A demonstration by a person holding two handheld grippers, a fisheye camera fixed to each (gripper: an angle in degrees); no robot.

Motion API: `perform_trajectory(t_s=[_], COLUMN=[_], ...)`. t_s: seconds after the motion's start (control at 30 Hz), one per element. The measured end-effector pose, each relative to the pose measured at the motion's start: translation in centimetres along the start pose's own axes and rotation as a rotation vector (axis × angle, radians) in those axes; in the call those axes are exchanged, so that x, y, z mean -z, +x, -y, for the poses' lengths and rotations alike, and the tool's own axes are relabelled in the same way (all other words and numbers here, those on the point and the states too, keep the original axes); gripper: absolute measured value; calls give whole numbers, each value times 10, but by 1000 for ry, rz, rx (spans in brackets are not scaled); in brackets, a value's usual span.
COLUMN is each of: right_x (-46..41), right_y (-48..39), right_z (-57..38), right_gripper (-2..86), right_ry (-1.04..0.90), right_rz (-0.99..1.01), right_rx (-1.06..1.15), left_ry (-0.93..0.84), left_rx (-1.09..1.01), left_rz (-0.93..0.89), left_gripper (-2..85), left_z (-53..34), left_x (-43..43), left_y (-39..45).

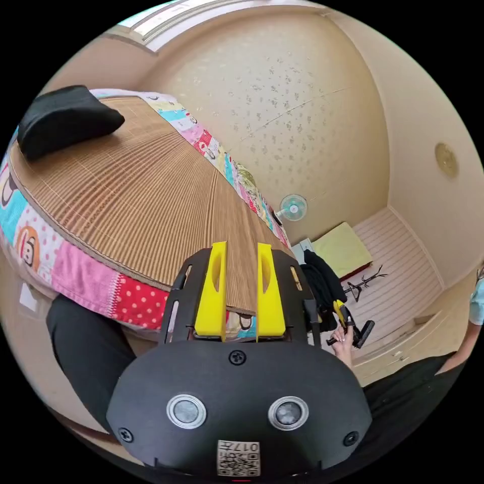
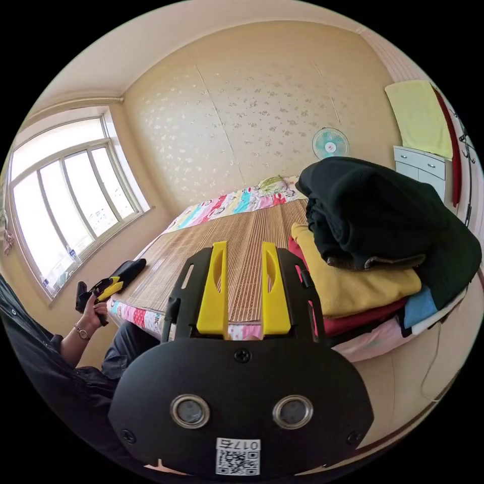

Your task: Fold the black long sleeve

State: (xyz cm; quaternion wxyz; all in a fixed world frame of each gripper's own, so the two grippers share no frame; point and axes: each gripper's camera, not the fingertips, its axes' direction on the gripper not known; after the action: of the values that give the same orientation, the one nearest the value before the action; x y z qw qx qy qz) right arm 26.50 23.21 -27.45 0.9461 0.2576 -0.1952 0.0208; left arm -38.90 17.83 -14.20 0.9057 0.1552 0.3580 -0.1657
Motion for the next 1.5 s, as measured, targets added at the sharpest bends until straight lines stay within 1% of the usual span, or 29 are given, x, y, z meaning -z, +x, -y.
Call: perform_trajectory(t_s=[0.07,0.1,0.13,0.17,0.23,0.27,0.33,0.37,0.4,0.47,0.53,0.57,0.63,0.7,0.77,0.8,0.87,0.93,1.03,1.1,1.17,1.23,1.27,1.3,1.33,1.4,1.47,1.5], right_x=[-2,-3,-2,-1,0,-2,-21,-28,-42,-50,-49,-48,-41,-44,-55,-65,-80,-92,-99,-115,-147,-209,-227,-265,-294,-315,-309,-299], right_y=[-1,0,4,7,31,41,90,102,125,143,145,143,133,125,108,89,43,-31,-107,-135,-150,-140,-135,-124,-118,-115,-113,-110], right_z=[16,30,47,57,95,105,134,138,143,145,154,157,177,206,246,276,313,333,306,270,223,146,124,79,37,-4,-5,10], right_gripper=[102,105,110,112,120,121,128,131,136,136,114,103,70,56,43,35,25,17,13,13,13,16,17,19,22,28,34,39], right_ry=[5,-1,5,13,38,28,-67,-101,-162,-170,-146,-135,-13,31,35,24,12,45,127,140,88,-74,-144,-304,-460,-628,-643,-597], right_rz=[-48,-123,-216,-266,-442,-465,-540,-532,-470,-403,-333,-315,-219,-139,-68,-44,-46,27,159,119,74,115,142,204,271,328,363,390], right_rx=[-8,-10,-4,0,-24,-42,-160,-179,-219,-281,-302,-300,-283,-258,-200,-135,19,268,418,403,370,233,183,107,71,66,100,149], left_ry=[-9,-46,-64,-82,-77,-63,-48,-42,-24,9,22,22,40,86,105,106,98,98,80,35,-2,-22,-36,-55,-66,-91,-105,-112], left_rx=[22,44,54,66,7,-55,-140,-176,-194,-196,-185,-170,-151,-162,-160,-156,-181,-201,-220,-210,-189,-175,-169,-168,-169,-186,-215,-237], left_rz=[60,49,40,31,29,45,83,114,129,112,42,-26,-117,-187,-192,-196,-213,-199,-169,-151,-148,-151,-144,-137,-133,-126,-133,-135], left_gripper=[52,24,9,2,-4,-5,-5,-5,-6,-8,-9,-10,-10,-10,-10,-10,-10,-10,-10,-10,-10,-10,-10,-10,-10,-10,-10,-10], left_z=[4,7,8,10,11,9,4,0,-5,-11,-11,-9,-4,1,5,6,5,-1,-15,-24,-27,-29,-27,-24,-22,-10,0,5], left_x=[12,16,18,21,27,31,34,33,32,31,30,30,32,39,40,39,35,31,20,5,-6,-14,-20,-27,-30,-42,-51,-58], left_y=[-8,-16,-20,-25,-21,-13,1,8,13,16,15,12,8,6,7,10,18,28,37,37,35,33,33,33,34,38,44,48])
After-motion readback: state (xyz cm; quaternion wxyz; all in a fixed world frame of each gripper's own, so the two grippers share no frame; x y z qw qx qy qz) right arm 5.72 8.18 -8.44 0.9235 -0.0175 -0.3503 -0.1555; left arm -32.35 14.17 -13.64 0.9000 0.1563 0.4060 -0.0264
